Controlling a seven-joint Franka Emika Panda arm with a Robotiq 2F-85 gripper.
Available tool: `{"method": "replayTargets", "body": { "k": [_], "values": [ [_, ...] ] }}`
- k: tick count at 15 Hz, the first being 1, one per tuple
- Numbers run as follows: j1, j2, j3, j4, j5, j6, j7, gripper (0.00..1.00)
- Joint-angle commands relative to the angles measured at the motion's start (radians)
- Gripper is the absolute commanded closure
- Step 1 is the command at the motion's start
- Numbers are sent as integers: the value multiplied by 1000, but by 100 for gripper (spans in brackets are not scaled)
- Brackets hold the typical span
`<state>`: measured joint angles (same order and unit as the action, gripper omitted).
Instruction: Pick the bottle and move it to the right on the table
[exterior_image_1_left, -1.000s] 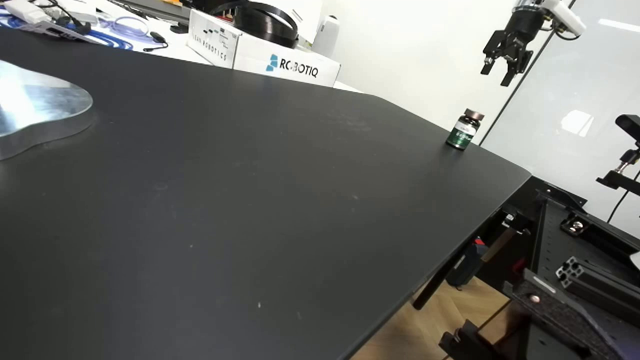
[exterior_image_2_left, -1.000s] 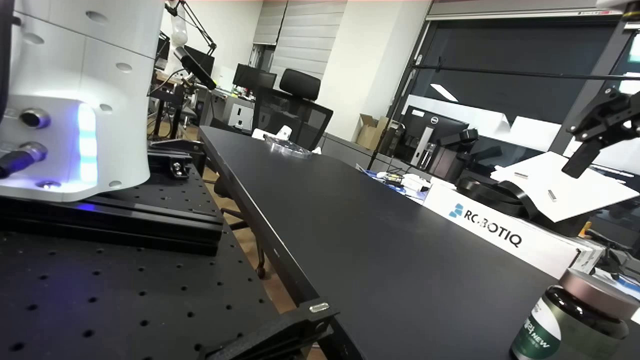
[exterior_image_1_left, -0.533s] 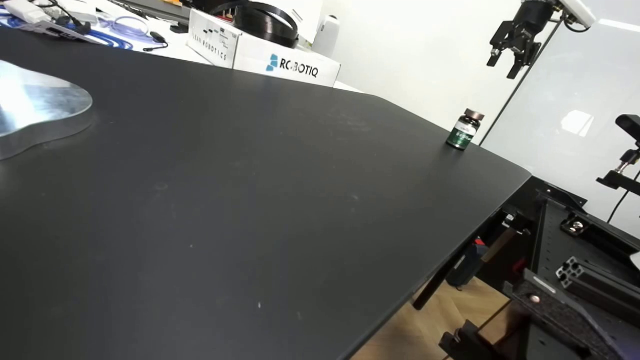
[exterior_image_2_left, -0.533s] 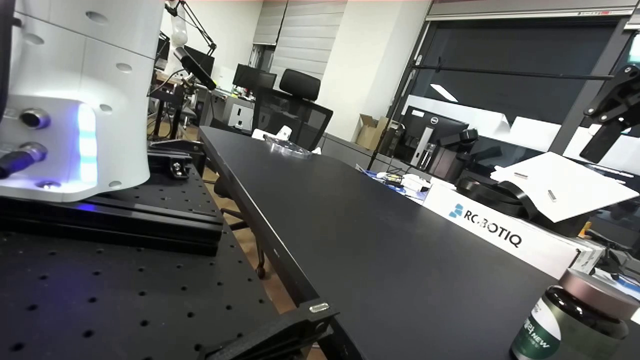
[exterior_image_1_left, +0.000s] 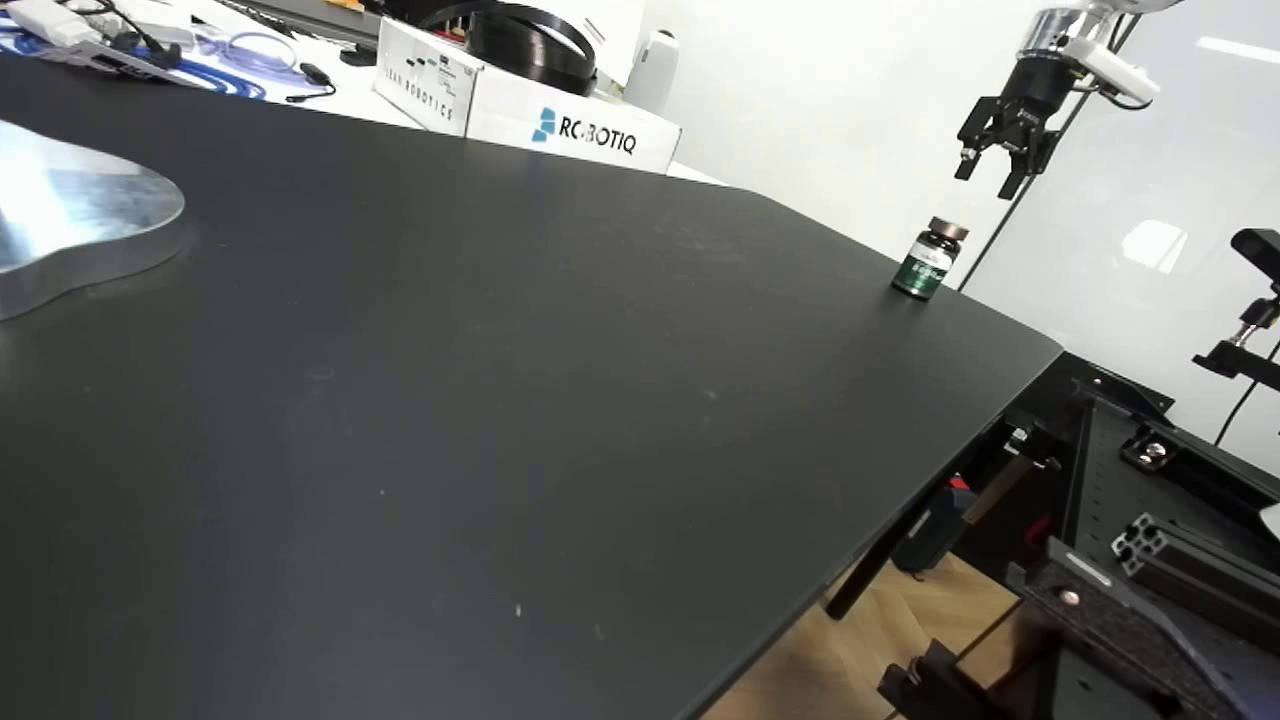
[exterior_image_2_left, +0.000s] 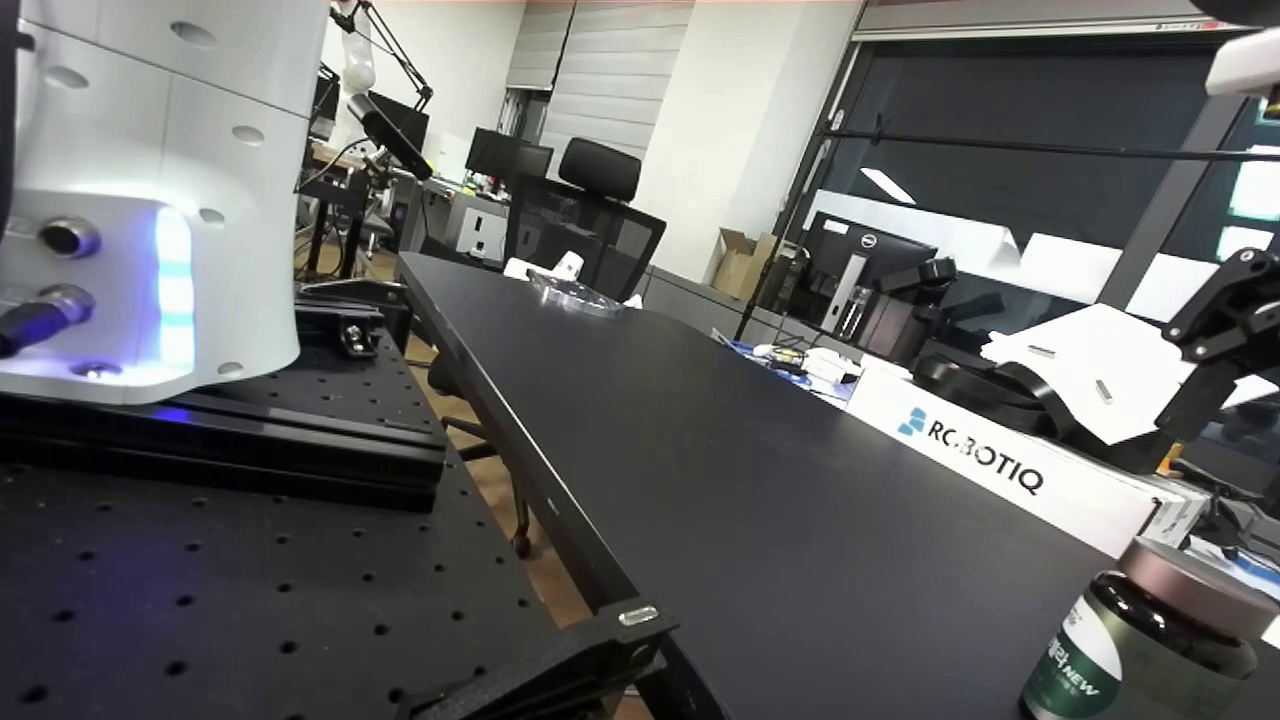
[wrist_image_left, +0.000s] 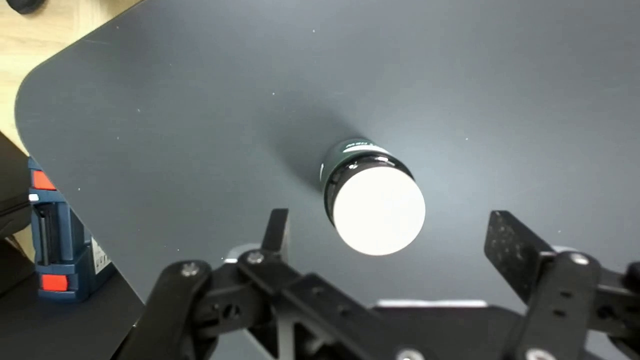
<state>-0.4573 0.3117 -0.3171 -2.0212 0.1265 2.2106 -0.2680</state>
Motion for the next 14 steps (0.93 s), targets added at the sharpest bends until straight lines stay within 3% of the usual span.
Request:
{"method": "replayTargets", "body": {
  "k": [1,14],
  "values": [
    [-3,67,1,46,34,45,82,0],
    [-5,134,17,40,49,113,149,0]
  ]
}}
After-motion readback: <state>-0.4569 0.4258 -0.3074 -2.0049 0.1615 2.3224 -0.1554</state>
